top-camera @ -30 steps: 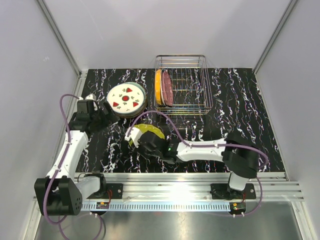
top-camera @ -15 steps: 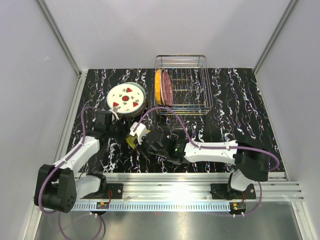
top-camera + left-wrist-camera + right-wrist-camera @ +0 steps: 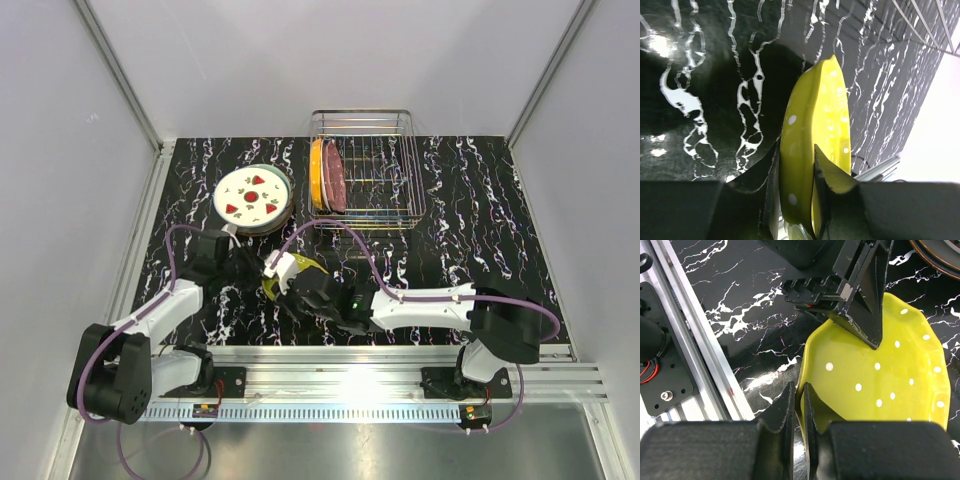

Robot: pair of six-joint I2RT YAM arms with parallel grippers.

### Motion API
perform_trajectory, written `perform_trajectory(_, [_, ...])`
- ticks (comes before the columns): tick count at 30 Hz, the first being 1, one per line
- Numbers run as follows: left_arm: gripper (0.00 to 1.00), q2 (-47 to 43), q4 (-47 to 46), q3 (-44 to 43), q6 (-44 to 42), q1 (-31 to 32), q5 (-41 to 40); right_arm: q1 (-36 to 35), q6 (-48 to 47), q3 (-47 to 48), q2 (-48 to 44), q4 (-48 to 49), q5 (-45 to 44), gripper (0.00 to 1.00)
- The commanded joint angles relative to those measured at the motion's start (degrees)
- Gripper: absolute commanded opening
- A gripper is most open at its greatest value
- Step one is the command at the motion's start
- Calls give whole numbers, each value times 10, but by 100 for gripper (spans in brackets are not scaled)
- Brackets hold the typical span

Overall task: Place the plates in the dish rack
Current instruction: Pass the plate from the right arm to the left

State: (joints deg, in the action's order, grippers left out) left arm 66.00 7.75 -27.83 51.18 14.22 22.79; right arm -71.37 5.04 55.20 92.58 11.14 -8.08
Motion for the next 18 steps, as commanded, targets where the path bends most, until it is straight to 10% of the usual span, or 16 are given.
perform_trajectory(1, [0, -16, -41, -1, -10, 2, 45, 7, -2, 13, -20, 53, -36, 7])
perform_trajectory(13, [0, -8, 17, -62, -20, 1, 22, 4, -13, -28, -64, 18, -68, 90])
perform_trajectory(18, [0, 0, 30, -82, -9, 2, 20, -15, -31, -40, -55, 12, -104, 93])
